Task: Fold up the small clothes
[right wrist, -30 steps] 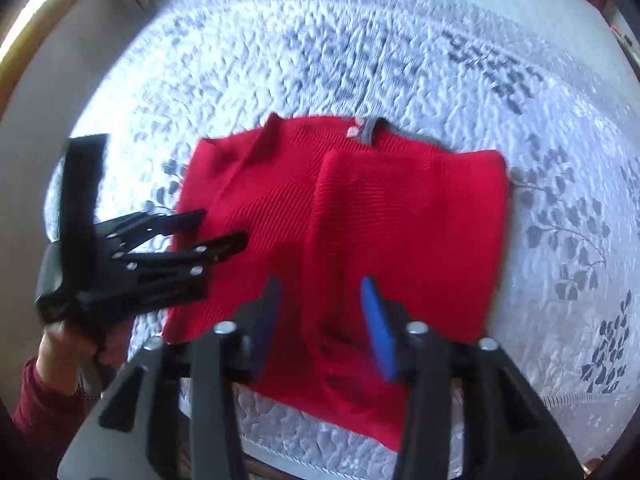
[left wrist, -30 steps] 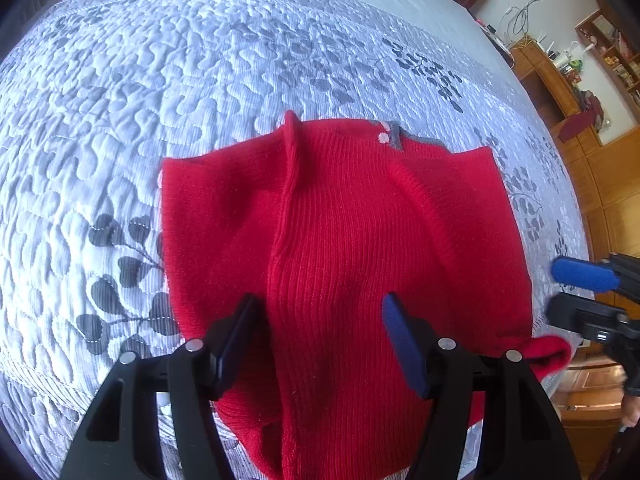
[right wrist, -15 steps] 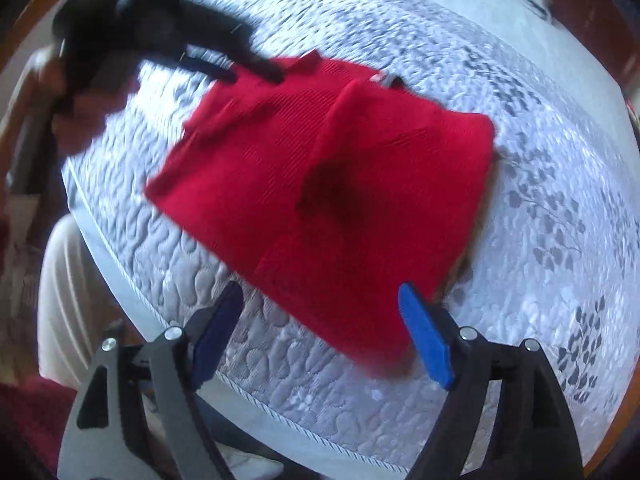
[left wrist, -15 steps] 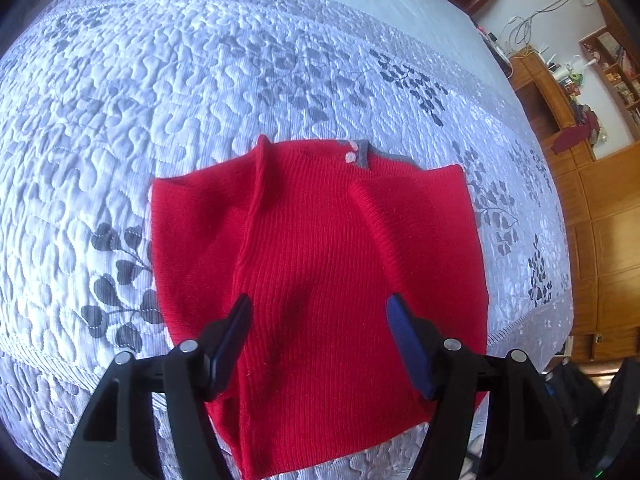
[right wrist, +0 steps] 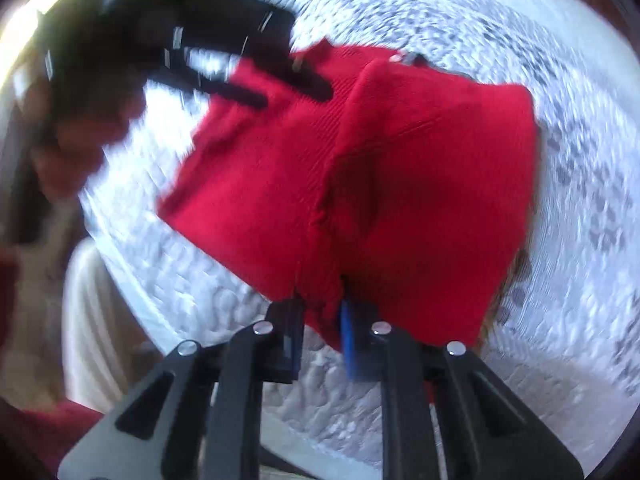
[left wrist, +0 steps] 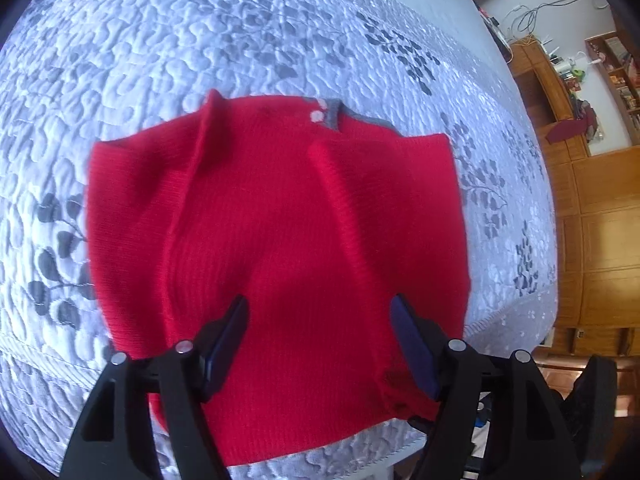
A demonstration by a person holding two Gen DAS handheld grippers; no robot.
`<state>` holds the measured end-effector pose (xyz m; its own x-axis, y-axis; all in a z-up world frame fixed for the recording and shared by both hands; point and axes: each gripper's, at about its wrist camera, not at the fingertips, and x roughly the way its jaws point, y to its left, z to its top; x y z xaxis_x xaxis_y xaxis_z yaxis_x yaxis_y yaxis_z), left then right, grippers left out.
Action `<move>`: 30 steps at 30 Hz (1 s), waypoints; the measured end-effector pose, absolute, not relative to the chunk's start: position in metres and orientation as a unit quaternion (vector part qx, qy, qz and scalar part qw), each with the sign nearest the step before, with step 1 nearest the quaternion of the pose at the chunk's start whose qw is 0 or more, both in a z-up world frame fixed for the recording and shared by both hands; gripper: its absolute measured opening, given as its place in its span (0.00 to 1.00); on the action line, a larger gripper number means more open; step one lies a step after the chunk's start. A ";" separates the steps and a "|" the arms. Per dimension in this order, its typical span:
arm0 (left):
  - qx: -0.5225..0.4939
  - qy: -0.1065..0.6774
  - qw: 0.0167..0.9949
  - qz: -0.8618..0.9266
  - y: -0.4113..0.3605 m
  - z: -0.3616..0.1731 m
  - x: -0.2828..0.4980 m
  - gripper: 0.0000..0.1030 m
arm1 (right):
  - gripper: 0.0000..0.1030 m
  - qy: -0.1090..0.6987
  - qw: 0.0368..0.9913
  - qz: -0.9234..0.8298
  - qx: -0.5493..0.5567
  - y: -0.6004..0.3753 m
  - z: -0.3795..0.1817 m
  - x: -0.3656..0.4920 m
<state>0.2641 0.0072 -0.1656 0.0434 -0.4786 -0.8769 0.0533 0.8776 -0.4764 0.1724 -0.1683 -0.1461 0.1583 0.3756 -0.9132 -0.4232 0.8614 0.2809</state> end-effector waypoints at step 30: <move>-0.296 0.665 0.639 -0.248 -0.068 -0.187 0.329 0.13 | 0.13 0.548 0.777 0.297 0.084 -0.214 -0.103 0.174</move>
